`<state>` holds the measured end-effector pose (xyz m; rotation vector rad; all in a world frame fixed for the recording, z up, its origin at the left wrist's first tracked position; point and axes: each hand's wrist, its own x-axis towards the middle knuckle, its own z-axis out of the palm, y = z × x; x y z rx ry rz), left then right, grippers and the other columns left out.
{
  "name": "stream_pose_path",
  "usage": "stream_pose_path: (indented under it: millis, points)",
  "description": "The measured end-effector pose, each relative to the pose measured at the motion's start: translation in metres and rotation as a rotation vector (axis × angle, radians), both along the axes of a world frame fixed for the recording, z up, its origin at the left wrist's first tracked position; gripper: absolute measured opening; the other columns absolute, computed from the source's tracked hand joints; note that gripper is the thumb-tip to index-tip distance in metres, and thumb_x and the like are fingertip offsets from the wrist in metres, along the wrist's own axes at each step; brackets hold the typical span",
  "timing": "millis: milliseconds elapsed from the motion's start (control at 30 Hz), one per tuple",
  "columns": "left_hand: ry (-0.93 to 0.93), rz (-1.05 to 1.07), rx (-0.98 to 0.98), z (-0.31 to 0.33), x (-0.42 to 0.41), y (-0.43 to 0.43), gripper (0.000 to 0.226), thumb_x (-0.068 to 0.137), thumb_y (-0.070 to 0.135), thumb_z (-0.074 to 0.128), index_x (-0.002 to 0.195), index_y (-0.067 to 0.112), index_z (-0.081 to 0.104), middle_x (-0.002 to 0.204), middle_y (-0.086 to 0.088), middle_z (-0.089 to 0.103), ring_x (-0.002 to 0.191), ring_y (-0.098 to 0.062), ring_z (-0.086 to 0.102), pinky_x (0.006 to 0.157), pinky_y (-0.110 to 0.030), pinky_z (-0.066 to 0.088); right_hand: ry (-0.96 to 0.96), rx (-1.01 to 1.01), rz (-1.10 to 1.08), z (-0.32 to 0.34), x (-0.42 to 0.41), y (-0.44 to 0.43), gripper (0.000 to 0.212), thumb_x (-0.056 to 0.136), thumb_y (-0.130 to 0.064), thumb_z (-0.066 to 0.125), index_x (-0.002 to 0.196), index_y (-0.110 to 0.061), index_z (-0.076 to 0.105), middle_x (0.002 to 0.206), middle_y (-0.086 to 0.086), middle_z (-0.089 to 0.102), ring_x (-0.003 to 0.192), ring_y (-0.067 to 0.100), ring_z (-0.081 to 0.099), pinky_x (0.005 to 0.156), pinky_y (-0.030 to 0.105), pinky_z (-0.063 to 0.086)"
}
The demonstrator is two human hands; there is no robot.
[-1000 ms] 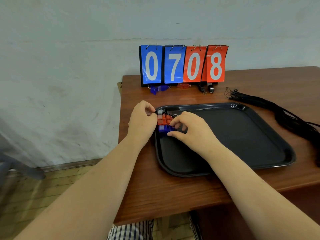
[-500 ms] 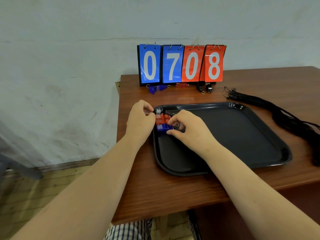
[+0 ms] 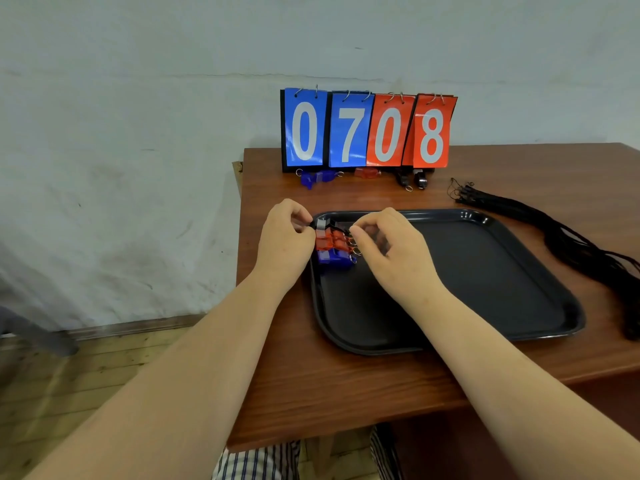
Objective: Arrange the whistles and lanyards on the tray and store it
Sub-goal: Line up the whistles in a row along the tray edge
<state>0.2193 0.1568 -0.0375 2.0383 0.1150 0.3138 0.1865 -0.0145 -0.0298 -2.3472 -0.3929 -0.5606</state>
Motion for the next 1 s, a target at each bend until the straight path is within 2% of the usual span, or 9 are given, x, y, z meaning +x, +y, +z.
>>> stream_pose_path:
  millis: [133,233,433,533,600,733,833,900,1000]
  points:
    - [-0.001,0.003,-0.021,0.001,-0.001,0.002,0.022,0.091,0.003,0.06,0.097,0.024,0.055,0.11,0.003,0.058,0.086,-0.003,0.055,0.065,-0.017,0.046,0.037,0.077,-0.027,0.002,-0.001,0.003,0.005,0.097,-0.026,0.059,0.101,-0.028,0.062,0.093,-0.014,0.059,0.084,0.003,0.057,0.069,0.012,0.047]
    - [-0.004,0.006,-0.059,0.0,0.0,0.003,0.023,0.091,0.001,0.057,0.096,0.024,0.055,0.11,0.002,0.058,0.087,-0.004,0.056,0.072,-0.025,0.054,0.051,0.122,-0.041,0.013,0.003,0.007,0.012,0.097,-0.02,0.059,0.105,-0.029,0.06,0.096,-0.015,0.06,0.088,0.001,0.058,0.071,0.008,0.046]
    - [-0.002,-0.003,-0.069,0.0,0.0,0.003,0.022,0.09,0.003,0.058,0.094,0.024,0.054,0.108,0.002,0.058,0.089,-0.008,0.058,0.071,-0.025,0.053,0.115,-0.078,-0.014,0.037,0.056,0.034,0.018,0.097,-0.02,0.057,0.115,-0.018,0.062,0.107,-0.005,0.06,0.095,0.004,0.056,0.083,0.016,0.045]
    - [0.007,0.004,-0.069,-0.001,0.001,0.004,0.022,0.089,0.002,0.057,0.094,0.024,0.055,0.105,0.001,0.059,0.087,-0.009,0.058,0.065,-0.021,0.046,0.094,-0.224,-0.015,0.035,0.101,0.054,0.023,0.098,-0.017,0.055,0.119,-0.013,0.064,0.116,0.004,0.06,0.104,0.014,0.057,0.09,0.024,0.047]
    - [0.015,0.008,-0.07,-0.001,0.002,0.003,0.023,0.089,0.003,0.056,0.093,0.025,0.054,0.105,0.003,0.059,0.086,-0.008,0.057,0.066,-0.022,0.047,0.102,-0.378,-0.047,0.033,0.132,0.067,0.03,0.099,-0.015,0.052,0.127,-0.012,0.062,0.124,0.009,0.058,0.114,0.023,0.053,0.097,0.032,0.047]
    - [0.028,0.0,-0.092,-0.002,0.002,0.003,0.024,0.09,0.005,0.056,0.089,0.029,0.053,0.104,0.008,0.058,0.09,-0.006,0.057,0.077,-0.031,0.056,0.146,-0.611,-0.077,0.024,0.173,0.089,0.04,0.101,-0.019,0.046,0.141,-0.02,0.049,0.133,0.011,0.053,0.121,0.031,0.042,0.099,0.035,0.037]
    - [0.009,0.001,-0.089,-0.003,0.002,0.003,0.024,0.09,0.005,0.055,0.088,0.029,0.053,0.099,0.008,0.059,0.089,-0.008,0.059,0.079,-0.036,0.057,0.217,-0.767,-0.043,0.017,0.186,0.099,0.046,0.101,-0.022,0.043,0.147,-0.027,0.04,0.14,0.012,0.046,0.13,0.037,0.034,0.107,0.043,0.033]
    - [-0.004,0.001,-0.083,-0.004,0.002,0.003,0.025,0.089,0.005,0.055,0.087,0.03,0.053,0.096,0.009,0.06,0.089,-0.008,0.059,0.079,-0.038,0.057,0.231,-0.86,-0.035,0.017,0.19,0.101,0.046,0.101,-0.022,0.041,0.147,-0.027,0.04,0.141,0.012,0.045,0.131,0.037,0.032,0.107,0.046,0.033]
    - [-0.008,-0.005,-0.076,-0.004,0.002,0.003,0.025,0.089,0.005,0.055,0.087,0.03,0.053,0.095,0.007,0.06,0.088,-0.009,0.06,0.079,-0.037,0.057,0.187,-0.887,-0.033,0.018,0.19,0.1,0.038,0.101,-0.024,0.042,0.138,-0.021,0.052,0.134,0.01,0.053,0.125,0.031,0.039,0.104,0.044,0.037]
